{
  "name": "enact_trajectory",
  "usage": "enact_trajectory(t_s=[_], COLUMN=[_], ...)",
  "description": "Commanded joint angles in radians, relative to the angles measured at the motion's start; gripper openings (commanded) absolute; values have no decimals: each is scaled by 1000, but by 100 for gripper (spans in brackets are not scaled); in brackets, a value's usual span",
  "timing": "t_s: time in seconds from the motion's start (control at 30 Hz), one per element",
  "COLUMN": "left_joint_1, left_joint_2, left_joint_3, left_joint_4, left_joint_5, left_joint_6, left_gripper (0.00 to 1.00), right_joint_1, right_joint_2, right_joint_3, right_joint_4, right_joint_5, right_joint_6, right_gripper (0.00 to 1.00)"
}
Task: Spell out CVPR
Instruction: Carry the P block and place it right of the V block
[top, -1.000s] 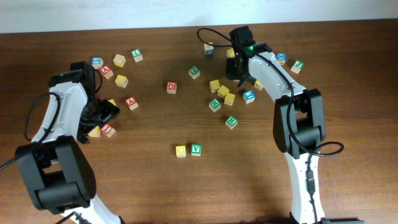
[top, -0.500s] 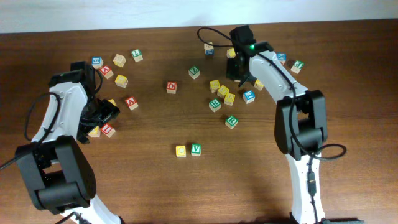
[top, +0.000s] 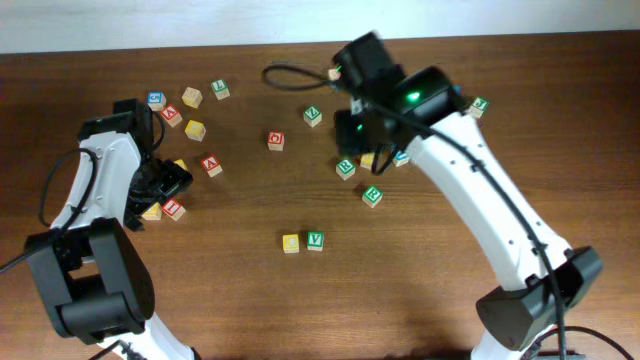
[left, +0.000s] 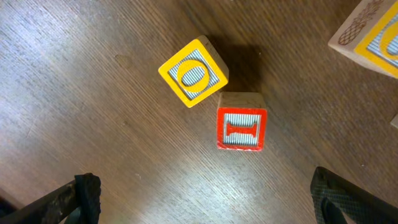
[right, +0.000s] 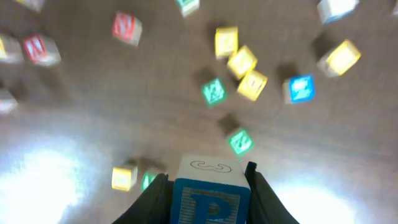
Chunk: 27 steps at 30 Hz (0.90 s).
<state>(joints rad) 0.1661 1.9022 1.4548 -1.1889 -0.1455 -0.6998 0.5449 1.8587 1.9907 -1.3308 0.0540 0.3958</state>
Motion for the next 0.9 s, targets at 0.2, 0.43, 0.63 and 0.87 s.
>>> enact_trajectory(t_s=[0.2, 0.43, 0.63, 0.87], left_joint_1=[5, 5, 5, 5], left_joint_2=[7, 7, 7, 7], left_joint_3=[-2, -2, -2, -2], left_joint_4=[-1, -1, -1, -1], left_joint_5=[-4, -4, -4, -4], left_joint_6=[-3, -3, -2, -3], left_gripper=[99, 99, 99, 99], right_joint_1=[117, 116, 116, 117], right_joint_2=[31, 31, 31, 51], right_joint_3=[-430, -649, -736, -736], right_joint_4=[139, 380, 476, 502], right_joint_5=[-4, -141, -156, -156], right_joint_6=[225, 227, 242, 241], right_gripper=[24, 24, 24, 25])
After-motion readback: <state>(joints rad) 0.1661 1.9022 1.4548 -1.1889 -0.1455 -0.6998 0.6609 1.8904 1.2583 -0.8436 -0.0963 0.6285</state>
